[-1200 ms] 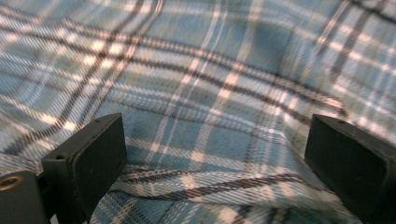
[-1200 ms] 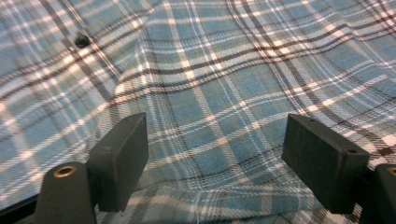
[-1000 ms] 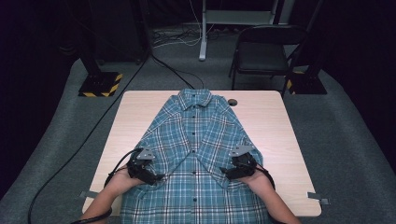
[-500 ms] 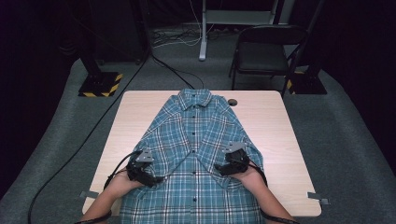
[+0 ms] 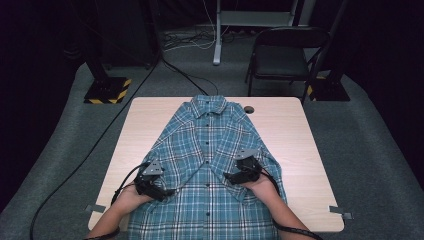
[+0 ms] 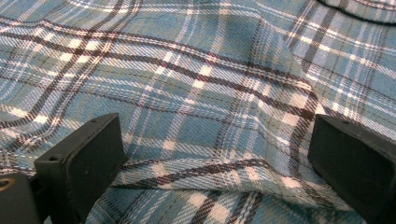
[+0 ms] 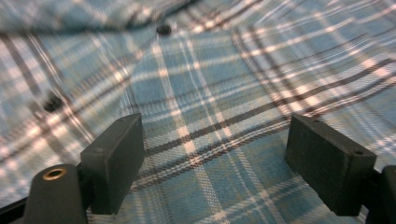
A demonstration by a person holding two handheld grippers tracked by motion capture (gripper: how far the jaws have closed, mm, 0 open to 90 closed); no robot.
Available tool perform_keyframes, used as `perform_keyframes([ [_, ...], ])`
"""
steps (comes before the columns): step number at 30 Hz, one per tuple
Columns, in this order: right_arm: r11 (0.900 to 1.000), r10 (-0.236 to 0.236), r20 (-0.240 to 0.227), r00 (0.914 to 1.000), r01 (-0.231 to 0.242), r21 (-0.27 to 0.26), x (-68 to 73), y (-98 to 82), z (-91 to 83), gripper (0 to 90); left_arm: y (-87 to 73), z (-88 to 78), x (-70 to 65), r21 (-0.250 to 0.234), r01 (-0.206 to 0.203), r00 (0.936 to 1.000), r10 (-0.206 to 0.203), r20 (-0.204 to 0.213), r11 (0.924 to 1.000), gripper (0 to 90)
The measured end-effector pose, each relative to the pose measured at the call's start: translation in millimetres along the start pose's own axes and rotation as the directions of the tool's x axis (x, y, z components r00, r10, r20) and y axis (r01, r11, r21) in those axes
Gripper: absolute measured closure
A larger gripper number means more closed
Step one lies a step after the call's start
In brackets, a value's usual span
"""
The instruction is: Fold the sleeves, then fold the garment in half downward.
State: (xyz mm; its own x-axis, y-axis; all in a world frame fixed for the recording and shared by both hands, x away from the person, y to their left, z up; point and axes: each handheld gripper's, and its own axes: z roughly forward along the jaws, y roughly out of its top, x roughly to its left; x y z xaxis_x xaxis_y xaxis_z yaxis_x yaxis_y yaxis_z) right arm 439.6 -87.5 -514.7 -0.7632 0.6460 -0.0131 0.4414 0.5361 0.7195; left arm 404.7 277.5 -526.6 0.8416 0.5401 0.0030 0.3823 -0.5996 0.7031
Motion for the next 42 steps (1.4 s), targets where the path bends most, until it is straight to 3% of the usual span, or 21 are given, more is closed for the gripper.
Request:
perform_keyframes([
  [6,1.0,-0.008,0.002,1.0,0.008,0.022,0.5,-0.8,5.1,18.5,-0.1,0.0,0.2,-0.001,0.0,1.0,0.0,0.0,1.0,3.2],
  [11,1.0,-0.024,-0.033,0.9992,0.024,0.001,-3.6,1.4,-15.2,18.2,-0.3,0.0,0.0,-0.003,0.0,1.0,0.0,-0.001,1.0,3.1],
  [13,0.999,-0.027,-0.069,0.9973,0.029,0.023,-6.5,-3.5,-23.4,18.3,-0.3,0.0,0.0,-0.003,0.001,1.0,-0.001,-0.002,1.0,3.1],
  [19,0.993,-0.079,-0.058,0.9952,0.084,0.088,-6.3,-22.2,-25.1,18.4,-0.1,0.4,0.4,0.001,-0.001,0.9999,0.001,0.011,1.0,1.5],
  [26,0.996,-0.059,-0.065,0.9961,0.064,0.069,-8.2,-26.0,-29.9,18.9,-0.2,0.3,1.5,-0.004,0.007,0.9998,-0.007,0.02,1.0,1.1],
  [33,1.0,-0.003,-0.043,0.9991,0.003,0.004,-18.0,-23.7,-43.3,19.1,-0.2,0.3,2.0,-0.006,0.01,0.9997,-0.01,0.02,0.9999,1.1],
  [37,0.998,0.03,-0.006,0.9995,-0.031,-0.045,-24.2,-19.9,-50.3,18.5,0.0,0.6,1.3,-0.002,0.005,0.9999,-0.005,0.015,1.0,1.1],
  [42,0.999,0.046,0.057,0.9973,-0.045,-0.025,-31.7,-12.2,-41.6,18.6,-0.1,0.4,1.7,-0.004,0.007,0.9998,-0.007,0.018,1.0,1.1],
])
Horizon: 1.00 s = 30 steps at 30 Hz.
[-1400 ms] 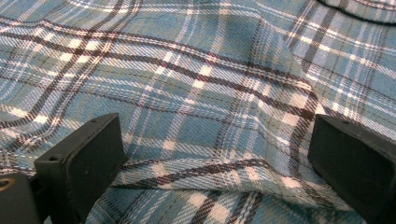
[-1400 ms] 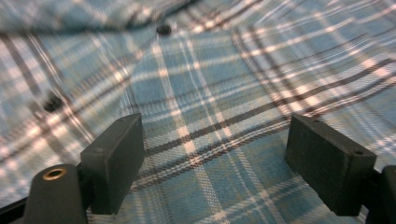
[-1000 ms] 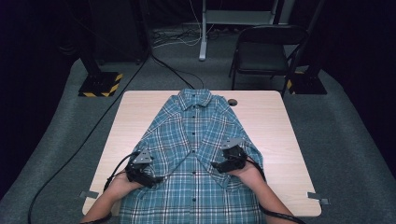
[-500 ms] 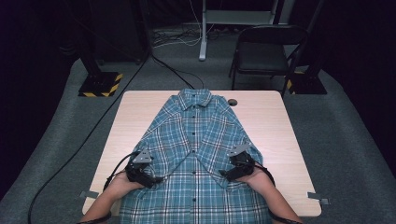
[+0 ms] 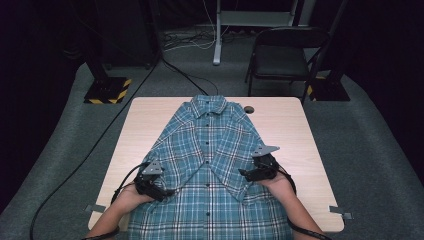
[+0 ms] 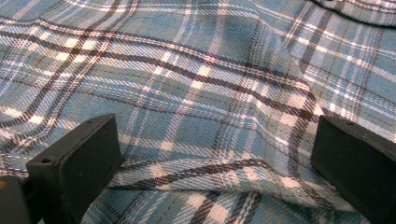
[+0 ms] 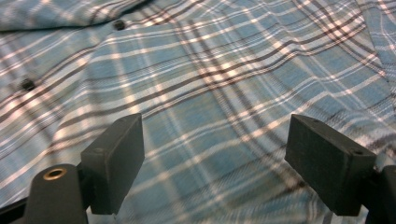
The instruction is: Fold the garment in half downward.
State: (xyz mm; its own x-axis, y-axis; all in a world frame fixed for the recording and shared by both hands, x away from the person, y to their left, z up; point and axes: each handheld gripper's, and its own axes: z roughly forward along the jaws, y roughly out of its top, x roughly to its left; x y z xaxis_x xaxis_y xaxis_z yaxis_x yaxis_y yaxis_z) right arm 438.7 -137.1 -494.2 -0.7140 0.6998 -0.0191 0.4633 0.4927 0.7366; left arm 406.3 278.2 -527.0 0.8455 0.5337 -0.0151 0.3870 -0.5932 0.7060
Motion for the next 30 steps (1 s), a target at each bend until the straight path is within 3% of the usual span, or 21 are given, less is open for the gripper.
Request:
perform_keyframes([
  [5,0.999,0.012,0.022,0.9997,-0.013,0.04,-4.8,0.3,15.2,18.6,0.0,0.1,-0.3,0.001,-0.001,1.0,0.001,-0.002,1.0,1.1],
  [8,0.997,0.046,0.013,0.9989,-0.046,0.06,-6.1,-7.8,20.7,18.7,0.0,0.1,-0.4,0.001,-0.002,1.0,0.002,-0.003,1.0,1.1],
  [10,0.997,0.03,0.012,0.9995,-0.031,0.067,-5.6,-12.1,22.9,17.3,0.0,0.0,-0.2,0.001,0.0,1.0,0.0,0.0,1.0,1.1],
  [17,0.997,0.014,0.01,0.9999,-0.015,0.078,-7.8,-12.1,12.0,19.1,0.3,-1.5,2.1,0.001,0.013,0.9997,-0.013,0.021,0.9999,1.5],
  [22,0.999,0.011,0.004,0.9999,-0.012,0.052,-15.2,-11.1,-7.1,18.7,8.7,-6.3,4.4,0.052,0.017,0.9998,-0.018,0.013,0.9985,8.5],
  [25,0.998,0.039,0.012,0.9992,-0.039,0.042,-20.2,-13.9,-12.1,18.6,16.3,-10.7,6.2,0.028,-0.001,1.0,0.001,0.007,0.9996,11.7],
  [30,0.995,0.085,-0.003,0.9964,-0.085,0.048,-23.6,-11.2,-10.8,21.3,31.6,-7.7,17.1,-0.025,0.031,0.9985,-0.032,-0.044,0.9992,11.9],
])
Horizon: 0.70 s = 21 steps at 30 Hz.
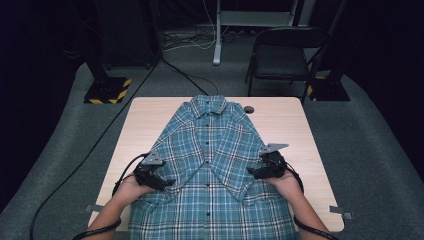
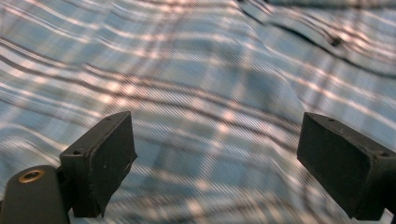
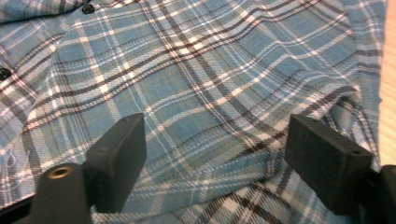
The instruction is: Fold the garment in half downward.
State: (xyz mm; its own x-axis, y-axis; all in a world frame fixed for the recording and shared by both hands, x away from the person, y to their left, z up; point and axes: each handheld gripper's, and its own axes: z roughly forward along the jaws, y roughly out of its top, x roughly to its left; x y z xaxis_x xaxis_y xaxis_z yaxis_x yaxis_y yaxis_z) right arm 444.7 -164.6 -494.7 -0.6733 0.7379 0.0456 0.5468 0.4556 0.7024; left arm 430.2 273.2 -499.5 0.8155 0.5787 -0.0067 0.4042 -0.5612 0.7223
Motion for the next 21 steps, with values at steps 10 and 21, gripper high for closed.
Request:
perform_keyframes([
  [10,1.0,-0.006,0.039,0.9992,0.006,0.004,2.0,19.6,14.0,25.5,35.3,31.8,17.4,0.004,0.06,0.996,-0.06,-0.066,0.9982,15.9],
  [21,0.999,0.041,0.042,0.9983,-0.043,0.027,-5.8,14.3,39.2,27.6,40.3,67.5,26.8,0.062,0.096,0.9935,-0.092,-0.066,0.9934,14.4],
])
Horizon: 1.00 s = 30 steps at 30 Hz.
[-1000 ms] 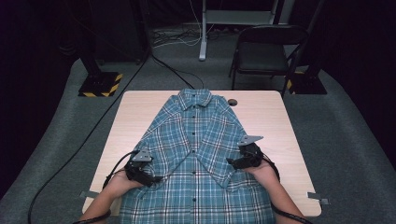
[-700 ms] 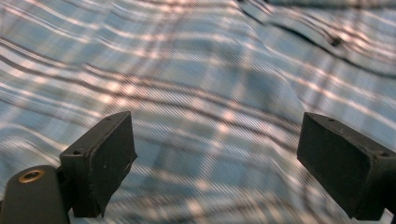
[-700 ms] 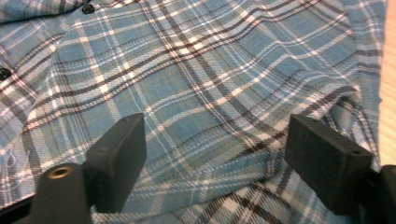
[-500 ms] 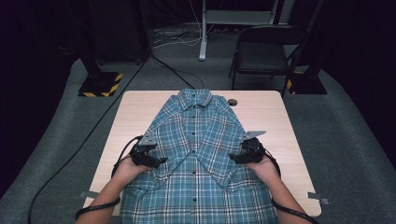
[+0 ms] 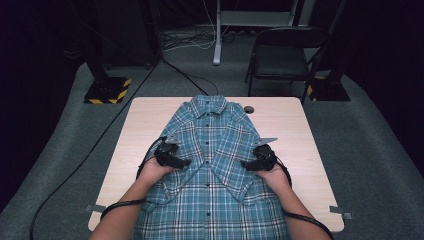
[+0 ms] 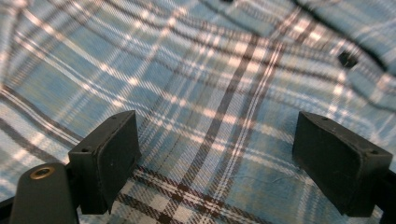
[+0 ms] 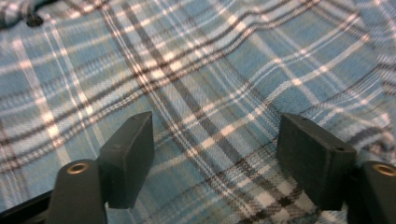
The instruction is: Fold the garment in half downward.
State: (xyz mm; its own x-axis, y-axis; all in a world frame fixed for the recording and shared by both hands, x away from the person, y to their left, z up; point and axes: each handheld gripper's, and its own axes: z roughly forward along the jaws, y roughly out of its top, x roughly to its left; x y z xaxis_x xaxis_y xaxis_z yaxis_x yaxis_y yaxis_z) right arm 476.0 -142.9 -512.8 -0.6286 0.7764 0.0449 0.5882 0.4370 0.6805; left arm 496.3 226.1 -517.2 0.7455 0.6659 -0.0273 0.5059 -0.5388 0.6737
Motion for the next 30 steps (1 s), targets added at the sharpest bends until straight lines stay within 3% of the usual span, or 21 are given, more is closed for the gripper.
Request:
perform_keyframes([
  [5,0.999,-0.039,0.017,0.9991,0.039,-0.007,2.4,-3.5,0.6,28.6,-7.3,-0.3,0.1,-0.052,-0.019,0.9998,0.02,0.002,0.9985,14.6],
  [8,0.999,-0.039,0.016,0.9991,0.039,0.016,2.7,-0.5,0.4,29.5,-4.4,-1.8,0.3,-0.034,-0.01,0.9999,0.009,-0.008,0.9994,16.9],
  [10,0.999,-0.039,0.011,0.9992,0.039,0.03,2.6,3.0,-0.8,32.7,-1.9,-4.0,2.3,-0.039,0.0,0.9999,0.0,0.013,0.9992,23.2],
  [12,0.999,-0.049,0.008,0.9988,0.049,0.019,3.7,7.0,-2.8,34.8,0.4,-4.3,4.7,-0.034,0.0,1.0,0.0,-0.008,0.9994,23.6],
  [16,0.999,-0.047,0.005,0.9989,0.047,0.004,3.5,18.2,-1.3,36.6,5.9,-2.6,14.8,-0.033,0.04,0.9984,-0.041,-0.039,0.9987,21.0],
  [20,1.0,-0.011,0.006,0.9999,0.011,0.015,-2.3,31.1,7.4,37.5,12.9,-0.9,24.2,-0.031,0.083,0.9944,-0.084,-0.063,0.9961,17.3],
  [24,0.999,0.038,0.028,0.9989,-0.039,0.013,-7.5,38.9,16.3,36.3,16.4,2.0,28.4,-0.012,0.083,0.9939,-0.084,-0.071,0.9965,19.4],
  [27,0.999,0.046,0.065,0.9968,-0.047,0.009,-8.7,40.9,21.0,34.2,15.2,5.7,30.3,0.005,0.088,0.9927,-0.088,-0.082,0.9961,19.1],
  [30,0.998,0.054,0.072,0.9959,-0.055,0.007,-11.8,41.7,23.6,34.7,15.2,6.7,31.3,-0.002,0.09,0.9908,-0.09,-0.101,0.9959,17.8],
])
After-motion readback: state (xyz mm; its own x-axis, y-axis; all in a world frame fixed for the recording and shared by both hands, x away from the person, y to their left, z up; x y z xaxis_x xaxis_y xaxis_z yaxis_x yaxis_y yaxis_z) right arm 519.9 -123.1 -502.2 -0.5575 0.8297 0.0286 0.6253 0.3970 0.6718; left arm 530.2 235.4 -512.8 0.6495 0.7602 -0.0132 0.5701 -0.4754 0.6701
